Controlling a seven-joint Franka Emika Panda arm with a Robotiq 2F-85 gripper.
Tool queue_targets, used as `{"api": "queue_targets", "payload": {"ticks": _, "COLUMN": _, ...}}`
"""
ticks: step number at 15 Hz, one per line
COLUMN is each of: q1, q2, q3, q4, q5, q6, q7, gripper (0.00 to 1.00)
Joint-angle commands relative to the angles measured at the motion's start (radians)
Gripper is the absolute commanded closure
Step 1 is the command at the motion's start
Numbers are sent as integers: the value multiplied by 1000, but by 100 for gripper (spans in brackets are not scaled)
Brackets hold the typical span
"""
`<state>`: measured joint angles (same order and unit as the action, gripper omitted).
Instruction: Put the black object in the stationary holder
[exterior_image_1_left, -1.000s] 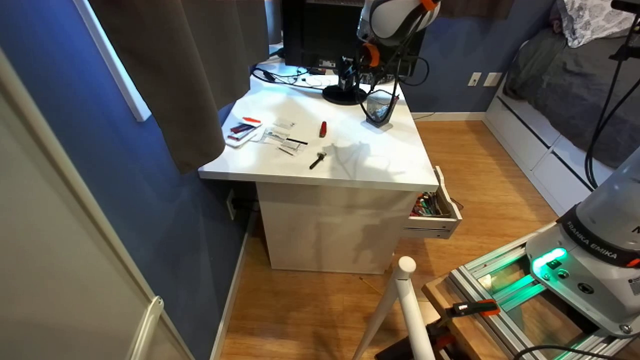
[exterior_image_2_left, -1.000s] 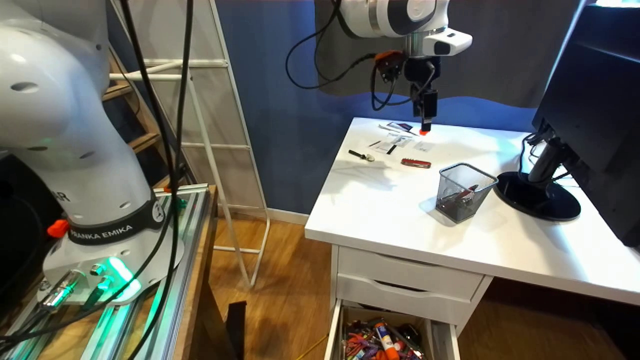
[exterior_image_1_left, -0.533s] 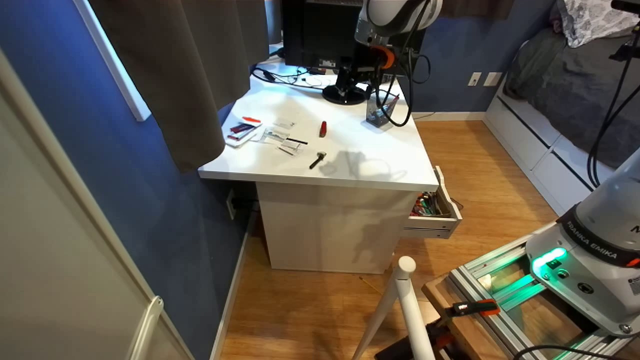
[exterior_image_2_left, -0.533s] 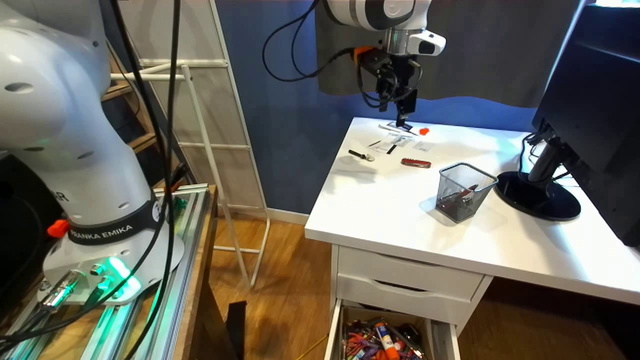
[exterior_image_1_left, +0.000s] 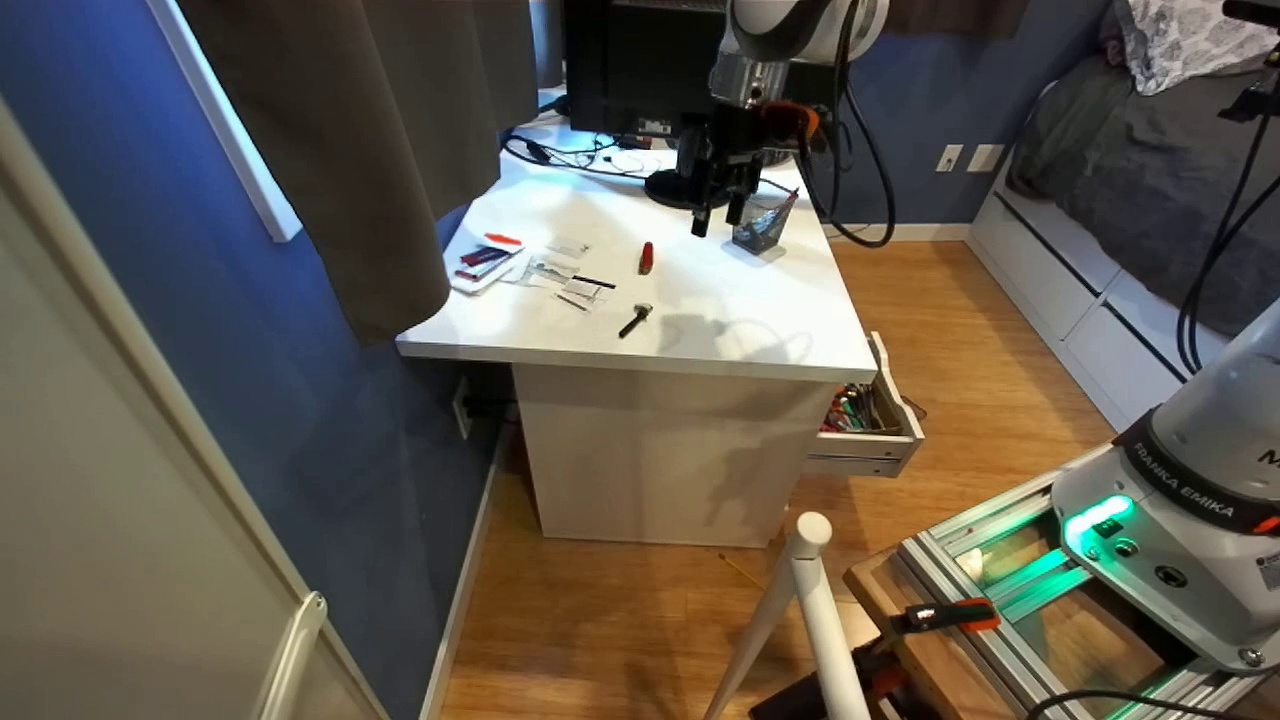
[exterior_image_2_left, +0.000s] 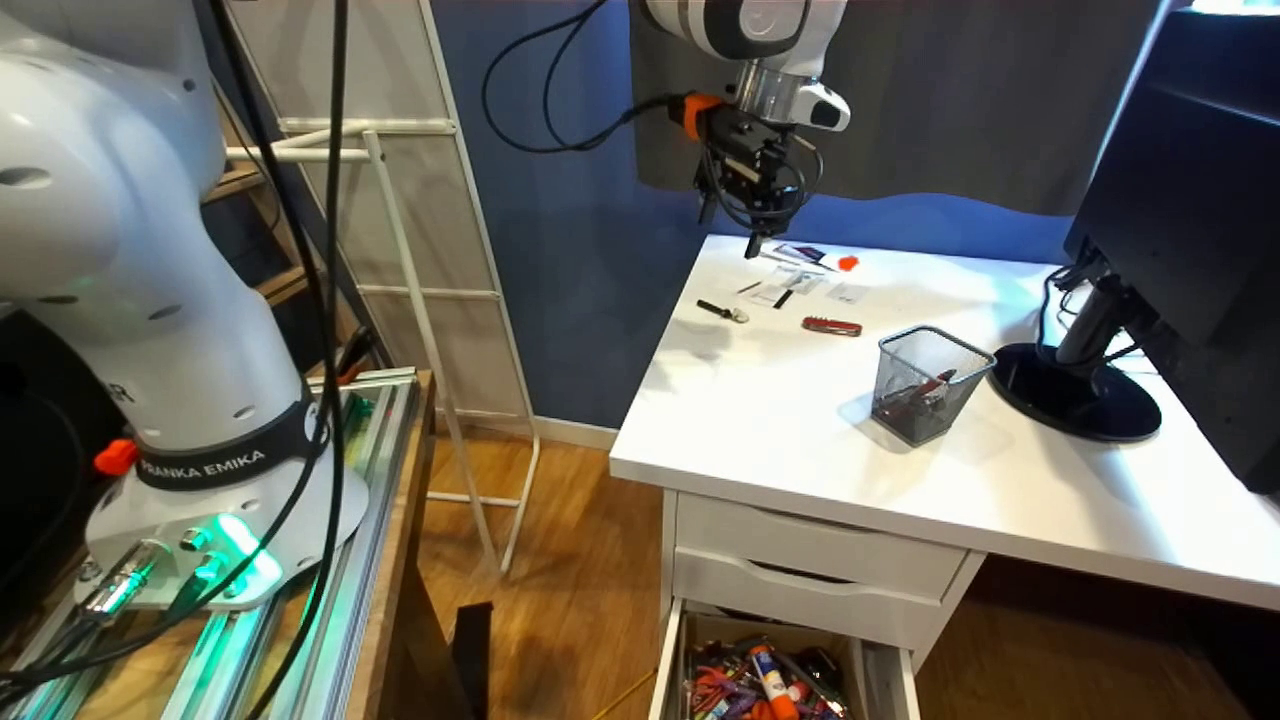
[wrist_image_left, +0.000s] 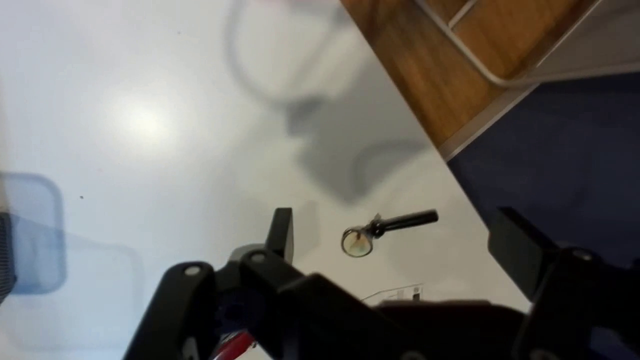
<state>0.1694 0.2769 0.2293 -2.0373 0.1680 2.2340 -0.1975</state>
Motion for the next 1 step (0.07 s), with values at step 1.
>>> {"api": "queue_targets", "payload": {"ticks": 1, "q1": 0, "q2": 0, "q3": 1, "q4": 2, "q5": 2, "q6": -8, "q7": -14, "gripper": 0}}
